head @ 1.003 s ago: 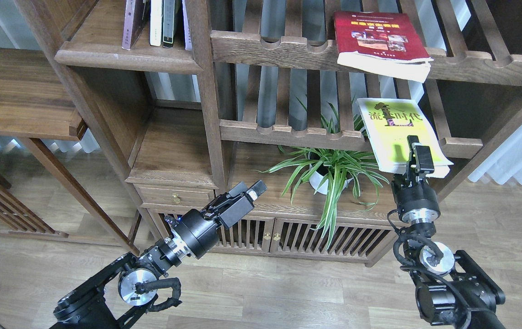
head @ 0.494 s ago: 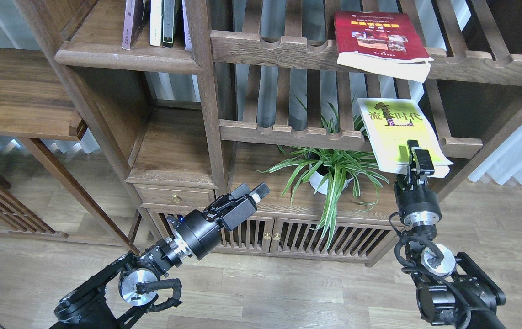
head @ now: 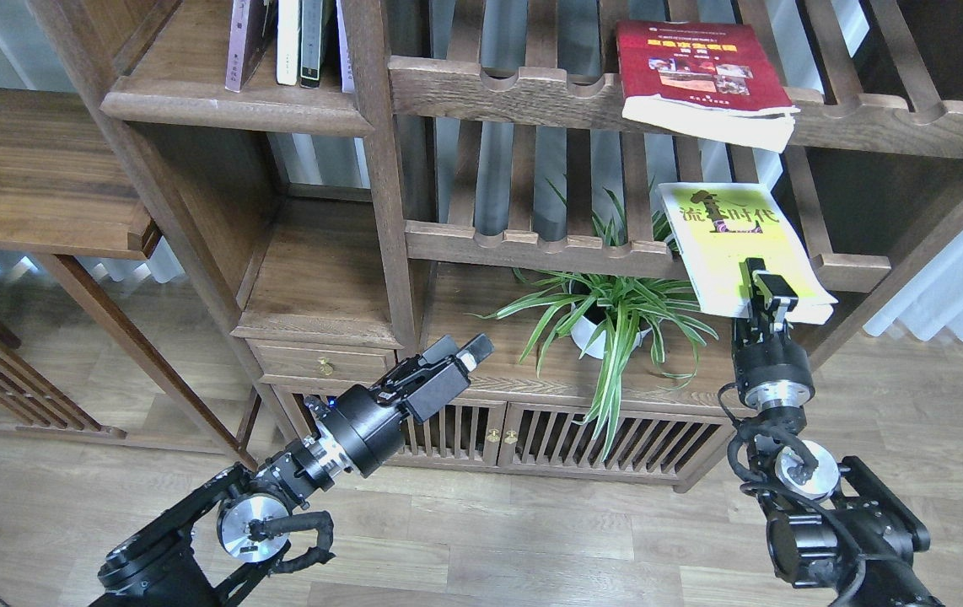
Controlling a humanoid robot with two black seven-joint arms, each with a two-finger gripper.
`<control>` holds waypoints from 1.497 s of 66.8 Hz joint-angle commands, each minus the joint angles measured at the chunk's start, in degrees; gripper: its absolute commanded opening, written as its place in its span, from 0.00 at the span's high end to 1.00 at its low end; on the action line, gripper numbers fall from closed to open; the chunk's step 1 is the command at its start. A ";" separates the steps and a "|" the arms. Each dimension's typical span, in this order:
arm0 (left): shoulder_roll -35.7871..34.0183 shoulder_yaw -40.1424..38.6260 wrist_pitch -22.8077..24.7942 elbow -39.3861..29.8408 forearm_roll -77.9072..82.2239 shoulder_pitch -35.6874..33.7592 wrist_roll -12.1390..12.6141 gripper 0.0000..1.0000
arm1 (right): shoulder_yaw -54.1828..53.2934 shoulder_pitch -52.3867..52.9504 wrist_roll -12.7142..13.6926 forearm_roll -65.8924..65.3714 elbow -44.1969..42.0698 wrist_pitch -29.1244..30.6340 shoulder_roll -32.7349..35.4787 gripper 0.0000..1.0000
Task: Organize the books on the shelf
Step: 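Push the yellow-green book's lower edge upward with the right gripper, then tip the yellow-green book off the shelf toward the left gripper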
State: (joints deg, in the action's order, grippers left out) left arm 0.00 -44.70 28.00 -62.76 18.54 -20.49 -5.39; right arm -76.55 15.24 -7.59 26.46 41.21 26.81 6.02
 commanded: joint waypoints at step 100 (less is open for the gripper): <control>0.00 -2.76 0.00 -3.69 -7.81 0.01 -0.24 0.00 | 5.09 -9.53 -0.14 6.85 22.42 1.19 -1.98 0.95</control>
State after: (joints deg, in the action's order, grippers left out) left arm 0.00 -47.39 28.00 -65.55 12.86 -20.48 -5.53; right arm -73.58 7.61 -7.75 33.33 61.87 28.01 4.09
